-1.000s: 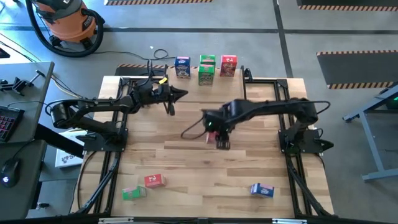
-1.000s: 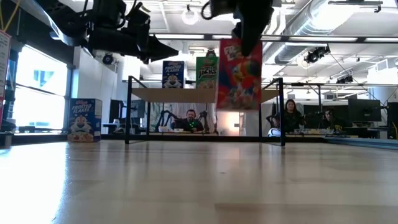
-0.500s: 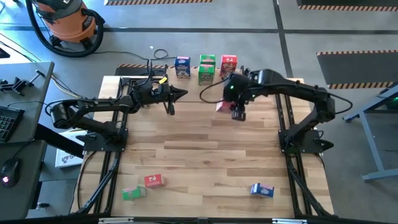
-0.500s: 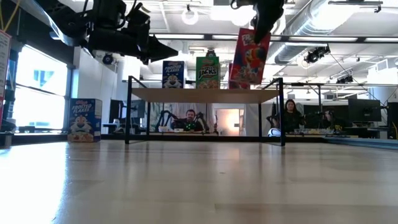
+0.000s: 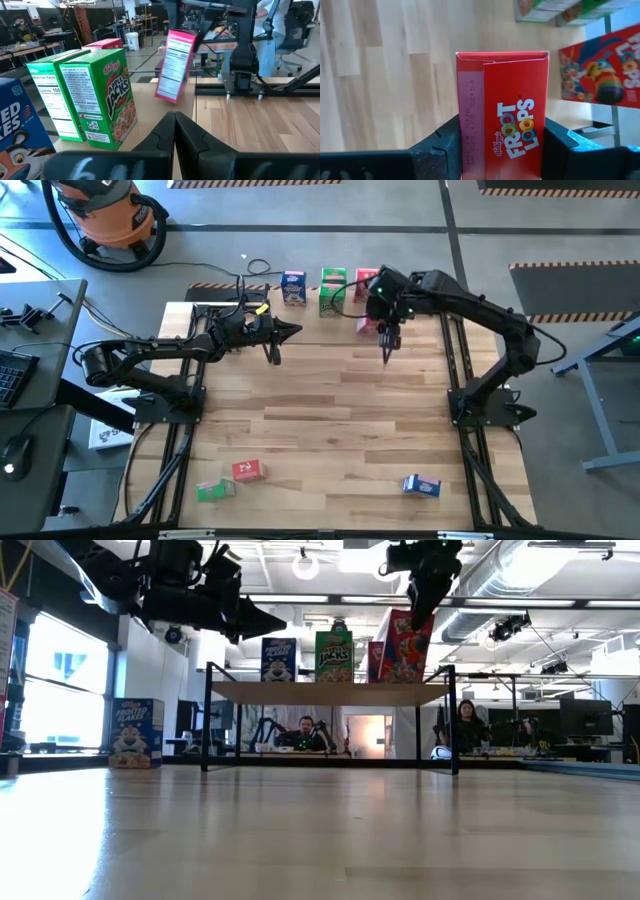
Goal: Stack cereal on shelf
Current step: Put the right red cereal on the shelf aligned with the other red cereal box, then adjust the bottom red cereal box on the shelf
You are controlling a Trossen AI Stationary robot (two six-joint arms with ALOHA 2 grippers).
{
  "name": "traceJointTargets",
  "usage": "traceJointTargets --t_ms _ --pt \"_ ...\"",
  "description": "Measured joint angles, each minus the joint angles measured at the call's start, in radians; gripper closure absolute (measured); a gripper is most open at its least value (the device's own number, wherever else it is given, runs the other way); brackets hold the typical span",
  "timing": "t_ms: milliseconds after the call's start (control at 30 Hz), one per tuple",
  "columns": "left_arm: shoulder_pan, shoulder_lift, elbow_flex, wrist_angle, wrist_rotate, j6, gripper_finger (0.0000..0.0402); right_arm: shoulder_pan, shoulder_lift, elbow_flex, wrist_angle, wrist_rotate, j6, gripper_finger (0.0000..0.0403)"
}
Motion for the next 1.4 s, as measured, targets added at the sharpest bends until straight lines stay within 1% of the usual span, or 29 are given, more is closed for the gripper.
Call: traceJointTargets --t_ms 200,300,367,567,667,767,967,1100,1167,1267,1333,1400 --pt "0.000 0.000 0.000 0.000 0.000 -0.001 0.0402 -0.041 0.008 -0.001 0.022 0.032 -0.045 0.0235" --pt "0.000 0.000 0.000 0.000 0.000 0.000 0.0402 -0.043 0.011 -0.004 0.041 0.097 -0.049 0.0231" --pt "0.000 0.000 0.000 0.000 0.000 0.000 0.0402 -0.039 0.013 -0.006 0.053 0.126 -0.049 0.0222" --pt "0.000 0.000 0.000 0.000 0.000 -0.001 0.0402 -0.039 0.013 -0.006 0.098 0.165 -0.049 0.0181" --pt "0.000 0.000 0.000 0.000 0.000 -0.001 0.0401 -0.039 0.013 -0.006 0.133 0.193 -0.063 0.0170" --pt "0.000 0.000 0.000 0.000 0.000 -0.001 0.0402 -0.039 0.013 -0.006 0.149 0.224 -0.105 0.0168" --pt "0.000 0.000 0.000 0.000 0.000 -0.006 0.0401 -0.038 0.005 -0.006 0.200 0.281 -0.139 0.0167" --pt "0.000 0.000 0.000 -0.001 0.000 -0.006 0.0402 -0.025 -0.014 0.023 0.194 0.319 -0.126 0.0167" --pt "0.000 0.000 0.000 -0.006 0.000 -0.006 0.0402 -0.019 -0.024 0.054 0.141 0.308 -0.067 0.0168" --pt "0.000 0.000 0.000 -0.014 0.000 -0.006 0.0401 -0.023 -0.040 0.077 0.009 0.230 0.071 0.0179" --pt "0.000 0.000 0.000 -0.016 0.000 -0.006 0.0401 -0.041 -0.049 0.053 -0.058 0.187 0.145 0.0196" --pt "0.000 0.000 0.000 -0.015 0.000 -0.006 0.0402 -0.058 -0.063 -0.007 -0.060 0.147 0.185 0.0221"
